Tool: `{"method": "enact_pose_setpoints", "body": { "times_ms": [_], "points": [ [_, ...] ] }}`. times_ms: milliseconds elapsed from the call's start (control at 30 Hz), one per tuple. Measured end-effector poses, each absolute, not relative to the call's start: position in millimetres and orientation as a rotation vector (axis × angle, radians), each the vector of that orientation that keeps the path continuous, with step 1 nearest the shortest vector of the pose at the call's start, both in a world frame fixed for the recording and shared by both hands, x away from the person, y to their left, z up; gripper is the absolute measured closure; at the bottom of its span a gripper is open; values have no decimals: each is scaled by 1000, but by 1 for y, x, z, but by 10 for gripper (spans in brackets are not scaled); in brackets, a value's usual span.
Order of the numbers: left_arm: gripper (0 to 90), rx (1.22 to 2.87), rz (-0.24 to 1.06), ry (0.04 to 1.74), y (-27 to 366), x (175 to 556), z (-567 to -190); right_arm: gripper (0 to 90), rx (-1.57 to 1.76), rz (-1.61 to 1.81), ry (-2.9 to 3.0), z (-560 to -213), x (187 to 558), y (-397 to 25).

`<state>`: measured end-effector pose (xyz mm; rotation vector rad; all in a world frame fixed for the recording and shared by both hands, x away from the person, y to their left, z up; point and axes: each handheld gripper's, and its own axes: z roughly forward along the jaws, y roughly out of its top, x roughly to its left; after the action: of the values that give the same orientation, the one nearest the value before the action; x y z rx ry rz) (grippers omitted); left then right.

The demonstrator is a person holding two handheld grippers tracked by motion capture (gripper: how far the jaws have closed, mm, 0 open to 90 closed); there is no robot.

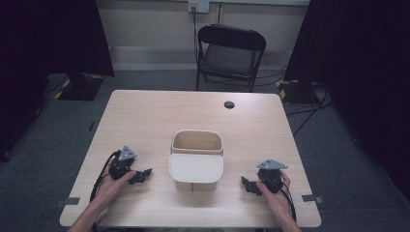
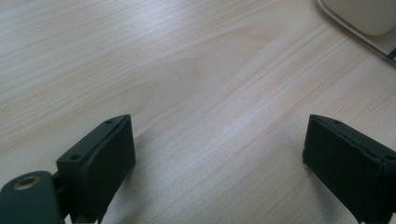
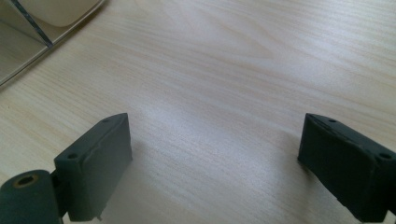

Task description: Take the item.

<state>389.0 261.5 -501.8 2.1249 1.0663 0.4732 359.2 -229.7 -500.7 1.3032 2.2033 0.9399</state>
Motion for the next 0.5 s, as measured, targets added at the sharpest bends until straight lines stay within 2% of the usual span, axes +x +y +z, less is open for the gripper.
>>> {"method": "enact_pose_setpoints", "body": {
  "times_ms": [233,400,500],
  "points": [
    [90,2125,467,1069,262,389,-502,89,1303,940,2204,-501,359,-230],
    [152,2105,471,1076,262,388,-501,89,1303,940,2204,-501,359,-230],
    [160,2109,471,1079,262,388,-500,89,1303,940,2204,-501,359,-230]
  ]
}}
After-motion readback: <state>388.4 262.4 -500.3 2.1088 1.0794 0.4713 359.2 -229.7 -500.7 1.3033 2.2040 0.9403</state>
